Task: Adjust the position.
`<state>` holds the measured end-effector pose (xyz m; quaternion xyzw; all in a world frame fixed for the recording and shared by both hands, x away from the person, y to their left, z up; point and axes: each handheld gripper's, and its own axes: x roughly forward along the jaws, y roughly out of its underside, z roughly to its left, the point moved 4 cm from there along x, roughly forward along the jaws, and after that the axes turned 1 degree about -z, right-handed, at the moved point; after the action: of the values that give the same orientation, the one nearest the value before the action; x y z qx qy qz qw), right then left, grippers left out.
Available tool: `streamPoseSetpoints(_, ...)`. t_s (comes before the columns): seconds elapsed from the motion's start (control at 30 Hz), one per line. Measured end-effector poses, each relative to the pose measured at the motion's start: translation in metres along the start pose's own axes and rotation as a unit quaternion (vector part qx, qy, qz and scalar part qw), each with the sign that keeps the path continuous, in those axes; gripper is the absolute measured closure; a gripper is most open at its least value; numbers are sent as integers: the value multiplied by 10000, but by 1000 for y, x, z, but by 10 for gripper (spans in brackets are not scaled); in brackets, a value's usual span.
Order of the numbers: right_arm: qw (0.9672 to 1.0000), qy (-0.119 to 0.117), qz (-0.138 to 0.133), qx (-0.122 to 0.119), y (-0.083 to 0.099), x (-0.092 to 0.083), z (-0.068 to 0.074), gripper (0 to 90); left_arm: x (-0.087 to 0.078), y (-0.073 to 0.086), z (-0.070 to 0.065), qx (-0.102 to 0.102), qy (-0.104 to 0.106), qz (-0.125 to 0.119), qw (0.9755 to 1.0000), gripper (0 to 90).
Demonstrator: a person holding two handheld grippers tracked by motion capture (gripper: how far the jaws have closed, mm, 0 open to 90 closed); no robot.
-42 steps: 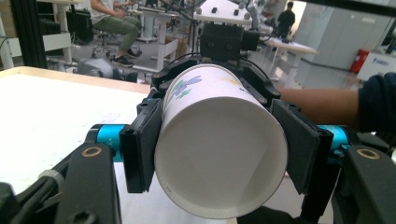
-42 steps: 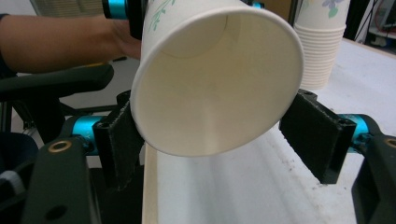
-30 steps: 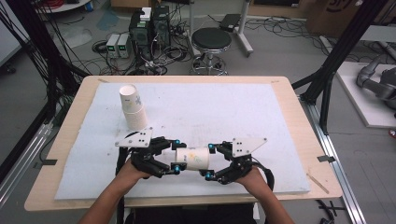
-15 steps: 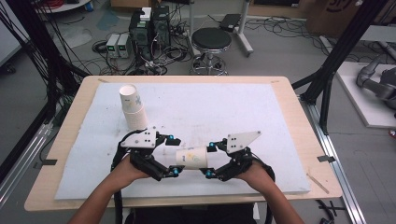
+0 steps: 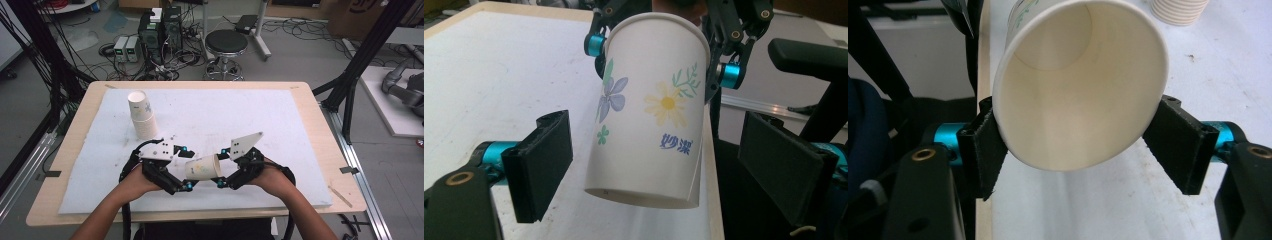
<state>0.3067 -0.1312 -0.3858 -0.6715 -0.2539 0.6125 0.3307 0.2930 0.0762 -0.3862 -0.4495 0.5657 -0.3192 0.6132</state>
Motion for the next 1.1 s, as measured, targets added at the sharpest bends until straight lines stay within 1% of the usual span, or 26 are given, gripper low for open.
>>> streamPoseSetpoints(0.1,9999,10,137,-92,-4,2,0,287,1,1,0,6,-6,113,9999,143)
streamPoseSetpoints(0.2,9992,25,340,-198,-8,4,0,287,3,2,1,47,-12,220,9997,145)
streamPoseSetpoints(0.23,9992,25,340,-198,-8,4,0,287,4,3,1,35,-3,230,9997,145)
streamPoseSetpoints(0.3,9989,-7,420,-213,-9,6,0,287,4,3,1,56,-6,294,9996,147)
streamPoseSetpoints(0.47,9979,5,574,-287,-11,9,0,287,7,5,1,94,-5,457,9989,150)
streamPoseSetpoints(0.53,9973,11,657,-323,-12,10,0,288,8,6,1,149,-3,545,9984,151)
streamPoseSetpoints(0.77,9945,48,927,-494,-18,13,-1,287,11,8,1,216,3,732,9971,156)
streamPoseSetpoints(0.97,9923,65,1094,-573,-20,14,-2,288,12,9,2,197,-5,771,9968,160)
streamPoseSetpoints(1.1,9919,36,1145,-551,-21,15,-2,287,12,10,3,219,-6,843,9962,165)
